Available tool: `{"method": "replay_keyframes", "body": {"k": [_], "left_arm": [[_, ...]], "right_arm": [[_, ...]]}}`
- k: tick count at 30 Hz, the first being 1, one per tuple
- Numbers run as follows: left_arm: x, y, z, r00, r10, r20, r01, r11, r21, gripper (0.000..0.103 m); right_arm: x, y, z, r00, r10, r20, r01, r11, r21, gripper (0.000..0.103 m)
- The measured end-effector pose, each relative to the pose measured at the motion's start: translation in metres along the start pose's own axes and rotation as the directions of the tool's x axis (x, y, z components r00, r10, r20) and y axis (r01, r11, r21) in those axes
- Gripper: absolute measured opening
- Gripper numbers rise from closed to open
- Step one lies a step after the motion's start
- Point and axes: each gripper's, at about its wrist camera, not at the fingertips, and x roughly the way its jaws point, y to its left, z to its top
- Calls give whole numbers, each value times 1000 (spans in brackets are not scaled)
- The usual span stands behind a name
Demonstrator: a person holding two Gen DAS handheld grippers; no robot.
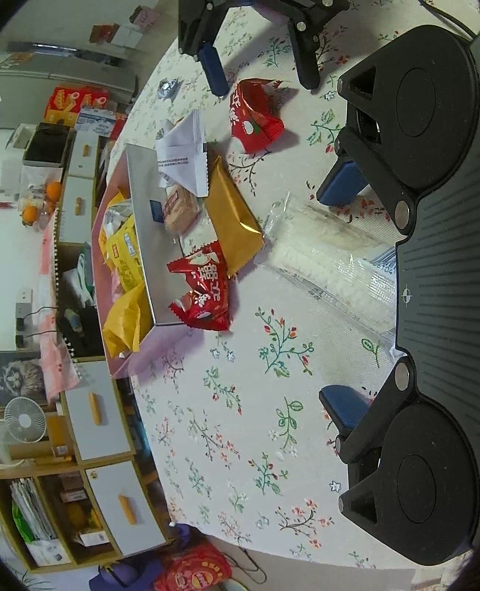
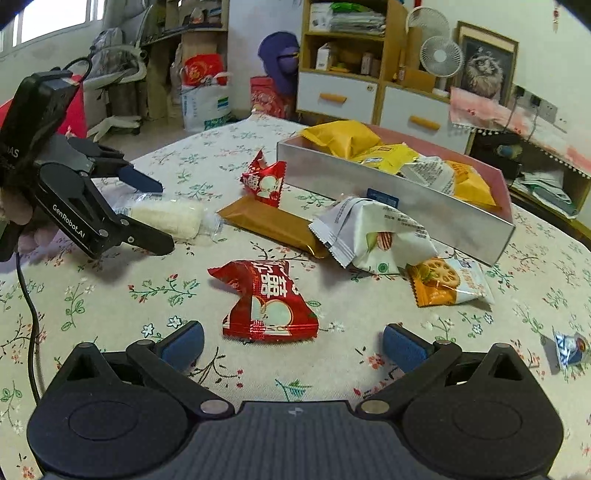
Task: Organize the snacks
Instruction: 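Grasp the clear white snack packet with the left tool while the right tool grasps the red candy wrapper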
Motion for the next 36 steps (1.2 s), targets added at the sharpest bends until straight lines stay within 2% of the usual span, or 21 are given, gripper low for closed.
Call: {"method": "replay_keyframes", "body": {"k": [5, 9, 14, 16, 21, 24, 26, 32, 36], "left_arm": [[0, -2, 3, 1000, 2, -11, -2, 1000, 2, 102], [-1, -5, 6, 1000, -9, -18, 9, 1000, 5, 93], [-4, -11, 12, 999, -17, -35, 17, 1000, -3, 75], [-5, -14, 13, 999, -16, -40, 16, 1000, -5, 67], [-6, -20, 15, 998, -14, -54, 13, 1000, -8, 55], [-7, -22, 16, 998, -13, -64, 12, 1000, -17, 47], [-8, -24, 17, 997, -16, -71, 13, 999, -35, 43], [-7, -31, 21, 996, -6, -91, 1, 998, -56, 32], [-7, -32, 25, 994, -7, -107, -5, 994, -106, 26]], "right_arm": [[4, 2, 5, 1000, 6, -18, -6, 1000, -9, 77], [5, 1, 8, 1000, 7, -30, -7, 1000, -10, 75], [3, 4, 14, 999, 11, -38, -12, 1000, -23, 57], [3, 5, 15, 999, 11, -40, -12, 1000, -27, 52], [2, 7, 15, 999, 14, -40, -16, 999, -33, 45], [1, 8, 17, 999, 22, -42, -23, 999, -33, 36], [2, 8, 18, 998, 35, -47, -36, 999, -27, 23], [3, 11, 21, 998, 42, -49, -44, 999, -30, 20], [4, 12, 22, 998, 37, -47, -39, 999, -28, 20]]}}
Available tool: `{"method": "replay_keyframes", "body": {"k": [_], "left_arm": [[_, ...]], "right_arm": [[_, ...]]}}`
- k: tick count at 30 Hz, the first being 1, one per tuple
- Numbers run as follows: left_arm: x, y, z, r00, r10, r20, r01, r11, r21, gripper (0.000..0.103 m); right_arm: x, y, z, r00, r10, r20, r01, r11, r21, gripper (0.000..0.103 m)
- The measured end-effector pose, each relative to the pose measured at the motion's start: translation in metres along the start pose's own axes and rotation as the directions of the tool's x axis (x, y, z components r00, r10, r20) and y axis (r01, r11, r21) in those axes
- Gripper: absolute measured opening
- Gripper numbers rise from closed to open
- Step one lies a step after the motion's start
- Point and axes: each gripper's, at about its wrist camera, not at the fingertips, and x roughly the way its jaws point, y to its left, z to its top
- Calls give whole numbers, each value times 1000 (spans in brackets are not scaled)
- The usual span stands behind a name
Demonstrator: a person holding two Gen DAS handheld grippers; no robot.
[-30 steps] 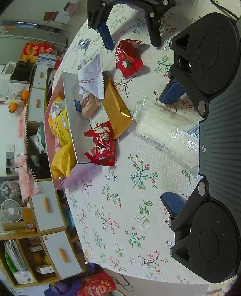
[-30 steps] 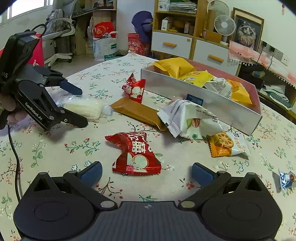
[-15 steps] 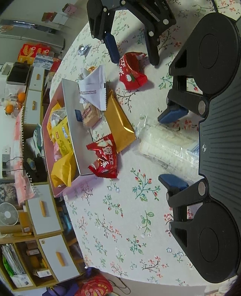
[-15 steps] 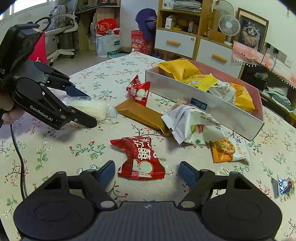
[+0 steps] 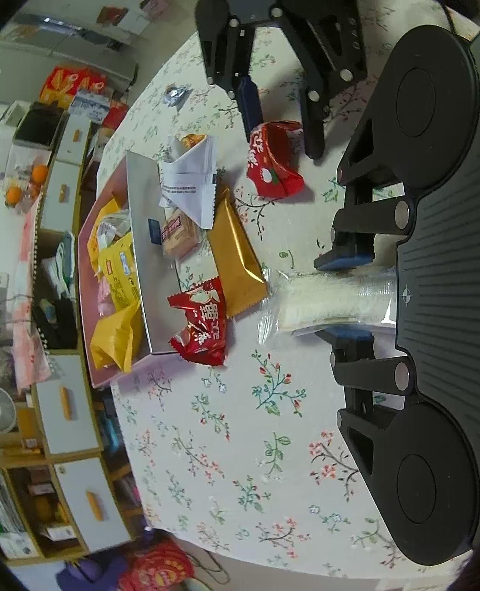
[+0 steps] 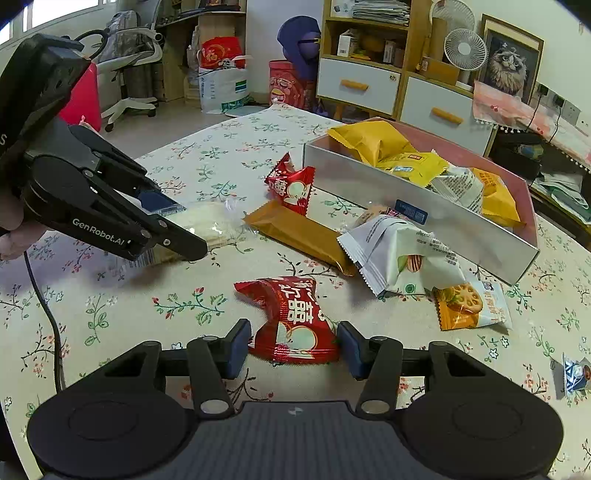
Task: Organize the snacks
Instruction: 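Grasp the clear white snack packet with the left tool while the right tool grasps the red candy wrapper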
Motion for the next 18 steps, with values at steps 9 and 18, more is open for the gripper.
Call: {"method": "replay_keyframes", "body": {"k": [9, 18], "left_arm": [[-2, -11, 4, 1000, 6, 2, -6, 1000, -7, 19], [-3, -11, 7, 1000, 15, -20, -16, 999, -39, 17]], "right_arm": [[0, -1, 5, 1000, 9, -6, -9, 1000, 18, 19], [-5, -3, 9, 1000, 24, 5, -24, 999, 39, 19]]}}
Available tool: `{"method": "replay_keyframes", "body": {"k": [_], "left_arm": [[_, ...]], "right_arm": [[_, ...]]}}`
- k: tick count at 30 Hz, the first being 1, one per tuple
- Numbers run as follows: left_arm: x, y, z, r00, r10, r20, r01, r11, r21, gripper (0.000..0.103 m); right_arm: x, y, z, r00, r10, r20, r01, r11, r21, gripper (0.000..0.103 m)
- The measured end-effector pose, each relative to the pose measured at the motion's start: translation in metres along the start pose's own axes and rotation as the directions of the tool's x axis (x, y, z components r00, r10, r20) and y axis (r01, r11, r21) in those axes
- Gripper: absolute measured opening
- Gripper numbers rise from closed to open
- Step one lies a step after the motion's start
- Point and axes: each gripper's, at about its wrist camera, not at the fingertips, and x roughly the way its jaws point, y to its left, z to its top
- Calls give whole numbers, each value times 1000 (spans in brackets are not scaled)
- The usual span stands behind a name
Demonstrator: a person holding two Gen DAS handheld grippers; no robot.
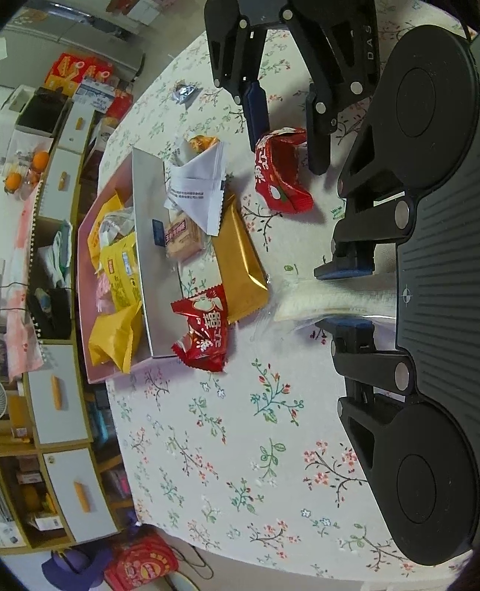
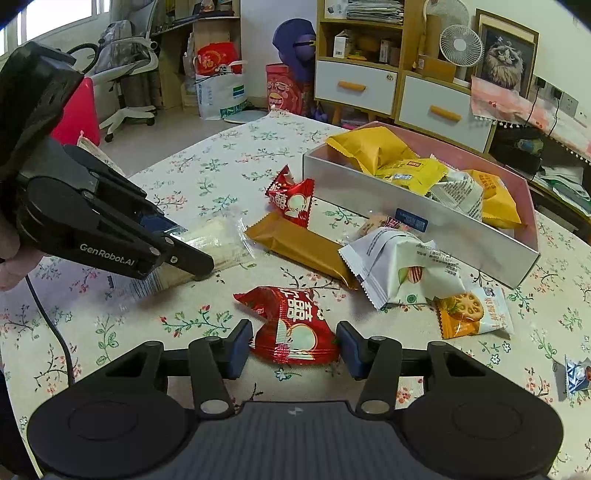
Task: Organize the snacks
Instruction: 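Grasp the clear white snack packet with the left tool while the right tool grasps the red candy wrapper, then carry both held snacks into the pink box and open both tools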
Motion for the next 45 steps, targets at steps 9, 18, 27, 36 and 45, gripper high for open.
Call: {"method": "replay_keyframes", "body": {"k": [9, 18, 27, 36, 45], "left_arm": [[-6, -4, 3, 1000, -4, 14, 4, 1000, -9, 16], [-10, -7, 10, 1000, -4, 30, 5, 1000, -24, 16], [-20, -8, 22, 998, -13, 67, 17, 998, -58, 16], [-27, -7, 48, 991, -19, 134, 35, 993, -115, 16], [-11, -11, 81, 987, -20, 161, 44, 988, -147, 16]], "right_arm": [[-8, 0, 4, 1000, 12, 21, -12, 1000, 12, 18], [-13, -1, 8, 999, 25, 33, -26, 999, 22, 13], [-37, -13, 26, 994, 13, 112, -21, 997, 73, 13], [-46, -54, 47, 985, -65, 163, 37, 985, 171, 14], [-46, -107, 53, 974, -138, 182, 79, 951, 299, 14]]}}
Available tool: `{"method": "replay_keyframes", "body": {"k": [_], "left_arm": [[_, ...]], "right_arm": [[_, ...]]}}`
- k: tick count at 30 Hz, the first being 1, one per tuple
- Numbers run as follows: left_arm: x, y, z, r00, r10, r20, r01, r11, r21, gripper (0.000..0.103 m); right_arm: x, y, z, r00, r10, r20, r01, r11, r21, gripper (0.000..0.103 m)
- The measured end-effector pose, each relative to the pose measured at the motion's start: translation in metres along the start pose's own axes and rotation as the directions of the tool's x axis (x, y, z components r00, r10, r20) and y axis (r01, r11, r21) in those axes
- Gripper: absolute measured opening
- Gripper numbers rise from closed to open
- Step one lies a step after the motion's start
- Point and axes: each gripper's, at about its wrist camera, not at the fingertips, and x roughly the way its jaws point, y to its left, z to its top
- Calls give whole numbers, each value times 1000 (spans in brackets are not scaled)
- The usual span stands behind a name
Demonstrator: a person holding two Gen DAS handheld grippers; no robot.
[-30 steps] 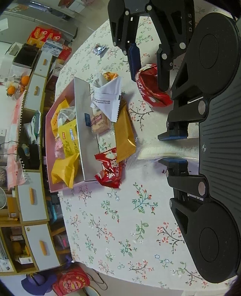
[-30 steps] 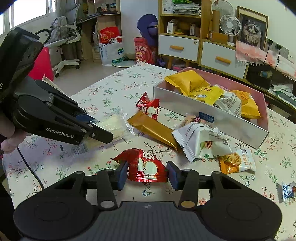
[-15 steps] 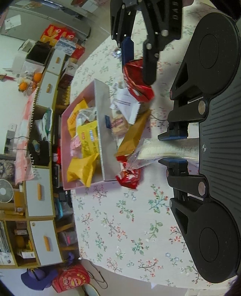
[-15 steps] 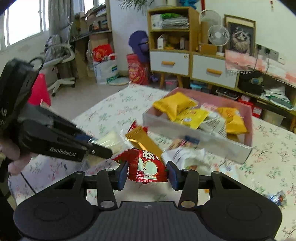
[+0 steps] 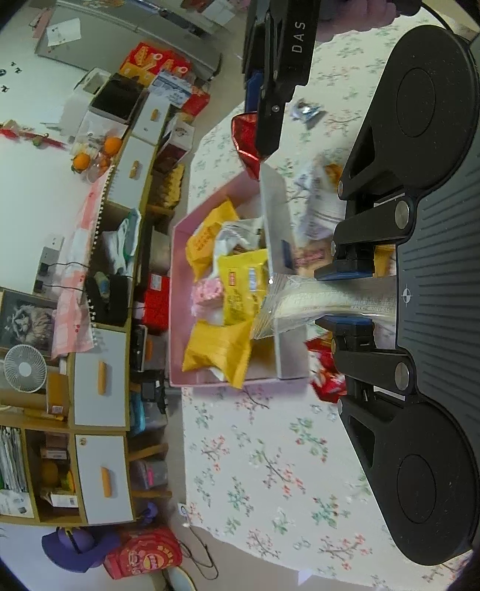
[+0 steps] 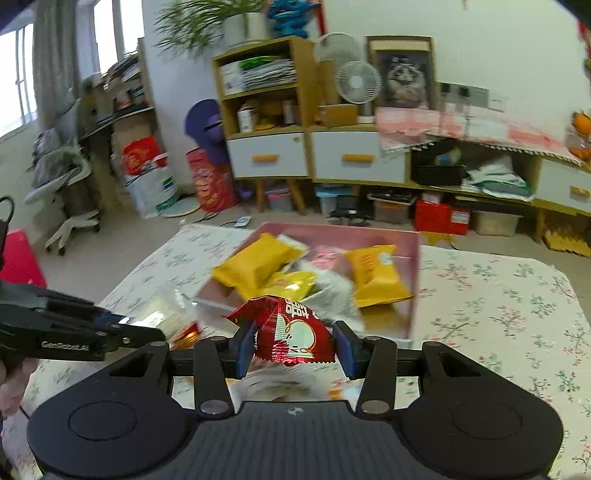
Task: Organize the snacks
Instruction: 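Carry both held snacks into the pink box and open both tools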
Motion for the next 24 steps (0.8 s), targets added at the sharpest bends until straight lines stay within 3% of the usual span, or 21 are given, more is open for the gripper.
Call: {"method": "replay_keyframes", "body": {"k": [12, 24], "left_arm": [[51, 8, 44, 999, 42, -19, -44, 995, -92, 16], [101, 1, 86, 995, 90, -46, -92, 995, -37, 16]], "right_arm": [[14, -37, 8, 1000, -21, 4, 21, 992, 123, 14], [40, -50, 6, 999, -18, -45, 25, 988, 152, 15]]}}
